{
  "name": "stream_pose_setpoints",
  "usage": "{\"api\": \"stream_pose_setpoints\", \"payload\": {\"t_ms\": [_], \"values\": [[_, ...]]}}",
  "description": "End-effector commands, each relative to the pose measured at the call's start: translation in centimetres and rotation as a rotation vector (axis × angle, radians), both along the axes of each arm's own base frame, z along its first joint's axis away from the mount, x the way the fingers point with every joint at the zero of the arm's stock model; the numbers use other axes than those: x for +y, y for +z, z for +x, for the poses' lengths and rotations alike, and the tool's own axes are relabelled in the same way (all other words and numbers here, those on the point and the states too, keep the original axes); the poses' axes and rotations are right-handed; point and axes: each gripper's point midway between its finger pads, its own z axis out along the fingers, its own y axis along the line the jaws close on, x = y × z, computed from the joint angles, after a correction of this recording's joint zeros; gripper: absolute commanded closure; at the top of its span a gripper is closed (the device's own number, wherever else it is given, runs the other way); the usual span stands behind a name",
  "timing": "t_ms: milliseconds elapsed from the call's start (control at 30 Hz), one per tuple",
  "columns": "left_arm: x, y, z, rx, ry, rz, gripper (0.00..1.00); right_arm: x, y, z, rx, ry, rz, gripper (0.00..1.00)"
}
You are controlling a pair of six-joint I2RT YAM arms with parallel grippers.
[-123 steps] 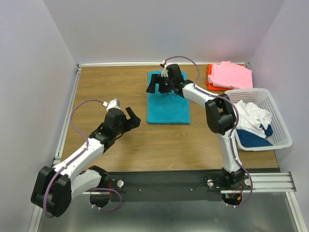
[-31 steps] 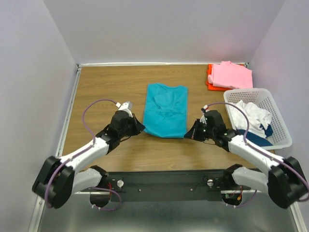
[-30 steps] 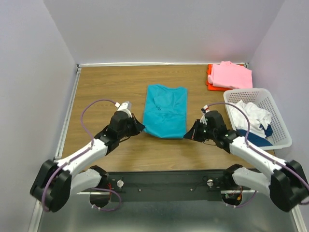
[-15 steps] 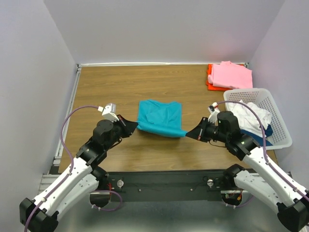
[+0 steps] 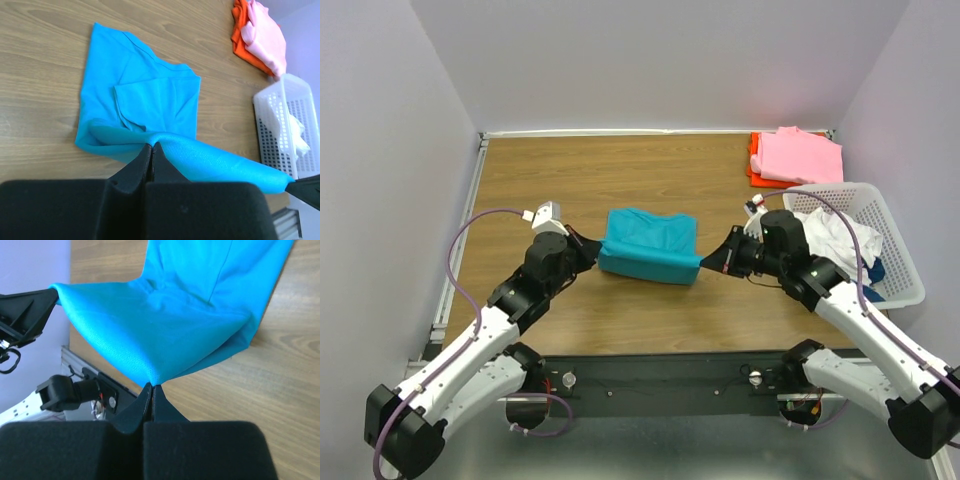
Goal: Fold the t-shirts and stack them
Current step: Fold the tshirt
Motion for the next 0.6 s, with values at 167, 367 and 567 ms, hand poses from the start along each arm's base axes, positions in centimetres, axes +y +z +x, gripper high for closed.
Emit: {"api": "stream_pose_setpoints", "payload": {"t_ms": [167,367,567], "values": [[1.3,2.5,4.2,-0.058,0.138,0.050,1.00,-0.7,1.3,4.7,-0.089,-0.104,-0.114,0.99],[1.3,2.1,7.2,-0.033,0.150,0.102,1.00,-0.5,0.6,7.3,-0.083,-0.123,-0.160,0.99],[1.9,2.4,10.0,-0.030,0.178,0.124,1.00,-0.5,-0.4,9.8,-0.051,-0.113,-0.132,0.99]]}}
